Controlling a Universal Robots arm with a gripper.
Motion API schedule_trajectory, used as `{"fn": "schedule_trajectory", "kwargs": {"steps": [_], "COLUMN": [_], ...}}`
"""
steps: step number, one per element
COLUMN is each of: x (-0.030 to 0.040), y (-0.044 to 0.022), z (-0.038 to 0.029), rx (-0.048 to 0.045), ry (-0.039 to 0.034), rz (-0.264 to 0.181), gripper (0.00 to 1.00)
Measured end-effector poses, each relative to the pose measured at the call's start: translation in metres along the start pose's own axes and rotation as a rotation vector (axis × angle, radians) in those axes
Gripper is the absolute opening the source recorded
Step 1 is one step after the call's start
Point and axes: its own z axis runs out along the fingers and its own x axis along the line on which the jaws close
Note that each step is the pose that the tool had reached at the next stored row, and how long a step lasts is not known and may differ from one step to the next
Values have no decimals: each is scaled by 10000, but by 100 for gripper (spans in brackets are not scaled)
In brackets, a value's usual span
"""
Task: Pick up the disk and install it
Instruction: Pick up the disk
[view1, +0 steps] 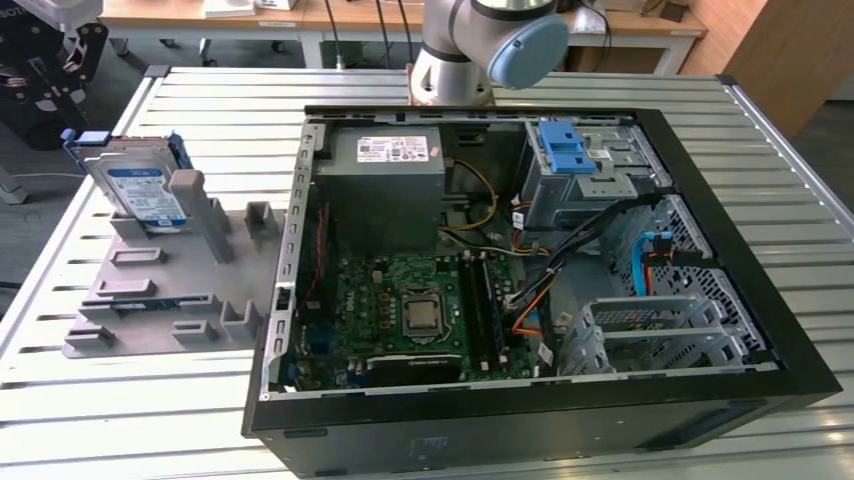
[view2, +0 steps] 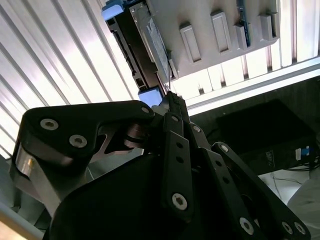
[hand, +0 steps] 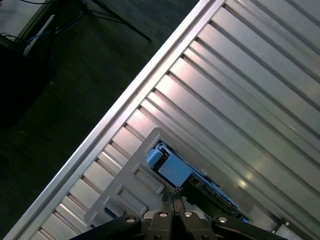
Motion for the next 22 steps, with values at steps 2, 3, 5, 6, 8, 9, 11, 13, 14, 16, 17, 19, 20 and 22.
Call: {"fn": "schedule_trajectory", "kwargs": {"steps": [2,3,5,6,8,9,11,13,14,16,17,19,20,22], "x": [0,0,0,0,0,0,0,0,0,0,0,-1,-1,0], "y": [0,0,0,0,0,0,0,0,0,1,0,0,0,0], "z": [0,0,0,1,3,4,8,11,12,14,15,14,14,14], "rx": [1,2,5,8,15,18,27,39,43,38,30,13,12,11], "ry": [3,3,6,8,14,19,24,26,11,-49,-87,-119,-121,-122], "rz": [-64,-100,-236,-351,-635,-789,-1109,-1428,-1561,-1775,-1862,-1959,-1978,-1981], "gripper": [11,11,11,11,11,11,11,11,11,11,11,11,11,11]}}
